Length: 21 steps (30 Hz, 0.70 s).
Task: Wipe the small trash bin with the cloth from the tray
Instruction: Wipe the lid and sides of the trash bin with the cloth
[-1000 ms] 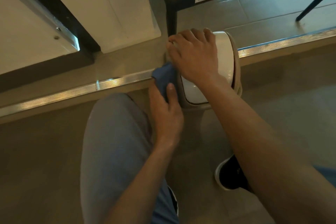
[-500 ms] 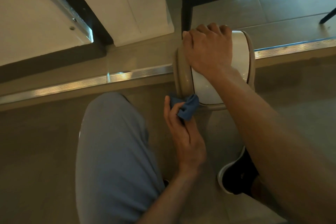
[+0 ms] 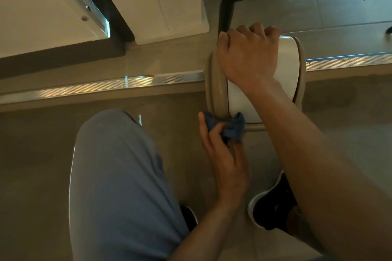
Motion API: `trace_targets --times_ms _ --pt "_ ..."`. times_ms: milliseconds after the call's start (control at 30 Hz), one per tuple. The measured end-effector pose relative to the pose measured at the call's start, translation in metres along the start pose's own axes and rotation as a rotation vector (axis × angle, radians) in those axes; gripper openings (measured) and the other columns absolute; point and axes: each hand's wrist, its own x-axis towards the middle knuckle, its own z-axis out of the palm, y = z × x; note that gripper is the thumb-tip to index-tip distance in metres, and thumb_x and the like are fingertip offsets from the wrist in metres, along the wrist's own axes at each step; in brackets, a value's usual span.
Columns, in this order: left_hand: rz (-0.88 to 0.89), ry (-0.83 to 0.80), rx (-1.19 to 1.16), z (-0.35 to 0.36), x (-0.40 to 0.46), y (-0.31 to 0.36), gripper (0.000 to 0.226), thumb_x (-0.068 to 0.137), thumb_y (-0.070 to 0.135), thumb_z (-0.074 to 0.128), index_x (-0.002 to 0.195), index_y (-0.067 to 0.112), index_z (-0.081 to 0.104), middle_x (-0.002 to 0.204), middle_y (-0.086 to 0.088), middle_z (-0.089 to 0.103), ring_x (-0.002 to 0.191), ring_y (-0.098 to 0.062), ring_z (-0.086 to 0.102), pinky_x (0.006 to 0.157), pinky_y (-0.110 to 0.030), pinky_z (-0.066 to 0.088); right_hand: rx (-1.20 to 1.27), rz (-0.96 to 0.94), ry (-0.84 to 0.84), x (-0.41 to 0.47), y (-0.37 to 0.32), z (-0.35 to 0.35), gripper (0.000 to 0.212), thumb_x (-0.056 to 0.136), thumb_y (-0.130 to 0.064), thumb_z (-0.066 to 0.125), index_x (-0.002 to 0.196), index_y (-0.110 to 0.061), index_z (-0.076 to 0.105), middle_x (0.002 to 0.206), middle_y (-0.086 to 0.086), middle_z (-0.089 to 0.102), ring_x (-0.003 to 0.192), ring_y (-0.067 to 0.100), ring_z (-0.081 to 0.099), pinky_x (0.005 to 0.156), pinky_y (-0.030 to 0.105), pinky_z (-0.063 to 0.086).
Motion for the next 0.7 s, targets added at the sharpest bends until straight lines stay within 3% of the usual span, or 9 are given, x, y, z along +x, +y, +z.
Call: trace_targets --times_ms 133,233,300,433,467,567,600,667,700 --pt "-0.084 0.058 -0.021 0.001 0.038 0.012 0.041 0.098 0.044 0.041 0.126 0.072 0.032 0.163 0.005 0.025 0.146 -0.004 0.03 0.115 -0.023 0.033 0.019 -0.002 0.028 0.0 0.0 0.003 0.053 0.104 -0.034 0.025 0.09 -0.009 0.07 0.096 0.011 0.072 0.097 0.033 0.065 0.101 0.048 0.039" --pt "-0.083 0.065 -0.117 -0.005 0.05 0.01 0.039 0.099 0.033 0.046 0.135 0.046 0.04 0.155 -0.004 0.039 0.143 -0.015 0.039 0.118 -0.042 0.036 0.035 -0.005 0.055 0.001 0.001 0.004 0.052 0.104 -0.032 0.026 0.087 -0.01 0.069 0.093 0.01 0.072 0.092 0.032 0.066 0.1 0.047 0.041" --pt "-0.114 0.045 -0.174 -0.009 0.054 0.009 0.04 0.1 0.021 0.049 0.138 0.032 0.042 0.148 -0.006 0.045 0.138 -0.018 0.045 0.117 -0.045 0.038 0.039 -0.001 0.068 0.001 0.001 0.005 0.051 0.104 -0.031 0.027 0.087 -0.01 0.07 0.093 0.01 0.072 0.091 0.031 0.066 0.099 0.047 0.042" --pt "-0.204 0.037 -0.205 -0.017 0.092 0.003 0.041 0.102 0.01 0.048 0.137 0.031 0.04 0.138 -0.003 0.052 0.129 -0.017 0.053 0.112 -0.044 0.043 0.034 0.007 0.11 -0.001 0.0 0.009 0.048 0.103 -0.03 0.031 0.086 -0.009 0.07 0.093 0.011 0.073 0.089 0.031 0.067 0.098 0.047 0.043" --pt "-0.211 0.0 -0.221 -0.018 0.108 0.001 0.042 0.102 0.008 0.049 0.138 0.028 0.041 0.135 -0.004 0.055 0.125 -0.017 0.057 0.107 -0.043 0.048 0.027 0.008 0.127 -0.002 -0.001 0.01 0.048 0.103 -0.03 0.032 0.085 -0.01 0.07 0.091 0.011 0.073 0.088 0.03 0.067 0.098 0.047 0.043" --pt "-0.182 -0.147 -0.165 -0.016 0.171 -0.001 0.047 0.098 0.004 0.054 0.142 0.011 0.04 0.124 0.004 0.057 0.109 0.007 0.061 0.09 -0.019 0.053 0.039 0.01 0.133 -0.002 0.0 0.01 0.047 0.104 -0.03 0.032 0.084 -0.01 0.07 0.09 0.01 0.074 0.088 0.029 0.068 0.099 0.046 0.043" --pt "-0.18 -0.179 -0.127 -0.012 0.191 0.0 0.05 0.096 0.006 0.056 0.143 0.01 0.04 0.126 0.002 0.057 0.112 0.004 0.061 0.092 -0.021 0.054 0.041 0.01 0.129 -0.002 -0.001 0.01 0.048 0.104 -0.03 0.032 0.085 -0.011 0.071 0.091 0.01 0.074 0.089 0.029 0.068 0.1 0.046 0.043" --pt "-0.246 -0.204 -0.115 -0.003 0.22 0.004 0.05 0.095 0.01 0.058 0.142 0.013 0.041 0.134 -0.012 0.057 0.12 -0.019 0.062 0.097 -0.035 0.056 0.029 0.01 0.12 -0.001 -0.002 0.008 0.049 0.104 -0.031 0.03 0.088 -0.011 0.072 0.095 0.01 0.074 0.091 0.029 0.068 0.099 0.046 0.044" --pt "-0.286 -0.202 -0.134 -0.001 0.224 0.006 0.048 0.096 0.01 0.058 0.141 0.013 0.042 0.135 -0.015 0.057 0.119 -0.026 0.062 0.096 -0.035 0.057 0.019 0.007 0.106 0.0 -0.002 0.008 0.05 0.104 -0.032 0.028 0.09 -0.011 0.072 0.097 0.01 0.074 0.093 0.029 0.068 0.099 0.046 0.044"
